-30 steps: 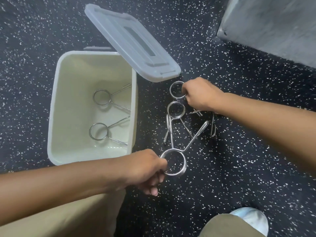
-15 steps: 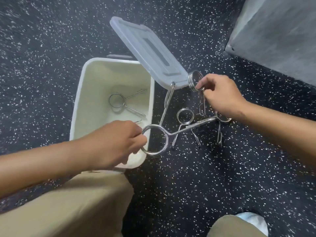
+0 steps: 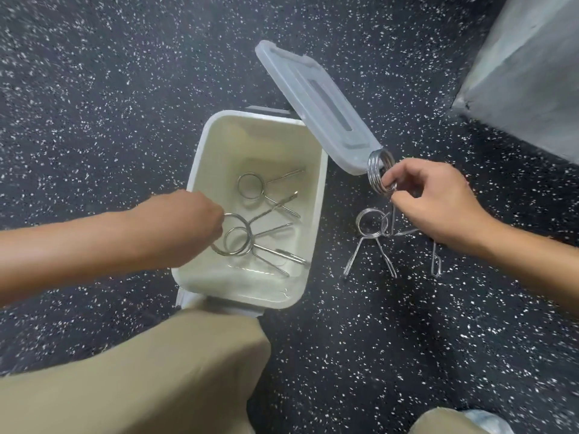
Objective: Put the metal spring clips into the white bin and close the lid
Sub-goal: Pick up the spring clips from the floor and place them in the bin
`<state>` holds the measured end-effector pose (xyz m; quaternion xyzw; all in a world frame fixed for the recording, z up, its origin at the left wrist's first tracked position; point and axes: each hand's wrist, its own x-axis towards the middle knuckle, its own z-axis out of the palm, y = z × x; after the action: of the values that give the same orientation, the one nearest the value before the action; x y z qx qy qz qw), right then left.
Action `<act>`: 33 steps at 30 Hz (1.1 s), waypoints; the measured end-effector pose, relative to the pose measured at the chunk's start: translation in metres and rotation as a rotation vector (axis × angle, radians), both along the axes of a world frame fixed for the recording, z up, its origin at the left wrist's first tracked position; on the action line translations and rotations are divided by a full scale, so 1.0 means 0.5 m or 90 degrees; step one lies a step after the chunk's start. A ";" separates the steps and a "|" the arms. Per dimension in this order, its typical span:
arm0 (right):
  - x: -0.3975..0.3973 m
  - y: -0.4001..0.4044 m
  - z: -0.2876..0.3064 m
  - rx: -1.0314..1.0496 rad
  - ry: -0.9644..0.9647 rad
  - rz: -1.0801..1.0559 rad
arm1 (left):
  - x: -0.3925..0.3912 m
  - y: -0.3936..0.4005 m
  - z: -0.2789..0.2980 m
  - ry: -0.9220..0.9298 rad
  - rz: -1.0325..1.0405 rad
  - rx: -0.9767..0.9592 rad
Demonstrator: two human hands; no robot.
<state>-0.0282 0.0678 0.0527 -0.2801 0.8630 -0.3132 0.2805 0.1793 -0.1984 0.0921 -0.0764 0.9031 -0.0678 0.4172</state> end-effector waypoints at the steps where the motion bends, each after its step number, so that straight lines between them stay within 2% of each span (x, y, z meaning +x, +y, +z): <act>1: 0.003 0.000 0.002 -0.002 -0.009 0.000 | -0.001 0.007 -0.012 -0.025 -0.032 -0.013; 5: 0.011 -0.005 0.007 0.004 -0.034 0.018 | -0.016 0.027 -0.056 -0.078 -0.093 -0.027; 11: 0.016 -0.015 -0.002 -0.005 -0.004 -0.027 | -0.046 0.048 -0.103 -0.094 -0.052 -0.056; 16: 0.021 -0.025 0.002 0.008 0.068 -0.001 | -0.044 0.061 -0.143 -0.101 -0.058 -0.070; 18: 0.022 -0.027 0.005 0.002 0.052 0.004 | -0.038 0.062 -0.152 -0.094 -0.073 -0.071; 21: 0.028 -0.032 0.008 -0.002 0.006 0.018 | -0.037 0.063 -0.154 -0.063 -0.076 -0.072; 26: 0.036 -0.070 0.035 -0.024 -0.034 -0.035 | -0.031 0.060 -0.154 -0.009 -0.076 -0.074; 30: 0.025 -0.123 0.065 -0.037 -0.069 -0.016 | -0.021 0.054 -0.150 0.089 -0.043 -0.036; 33: 0.019 -0.173 0.091 0.013 -0.102 0.016 | -0.014 0.057 -0.125 0.158 -0.014 0.001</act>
<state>-0.0187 -0.0189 0.0984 -0.2616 0.8374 -0.3223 0.3556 0.1723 -0.1697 0.0295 -0.0739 0.9485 -0.0615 0.3018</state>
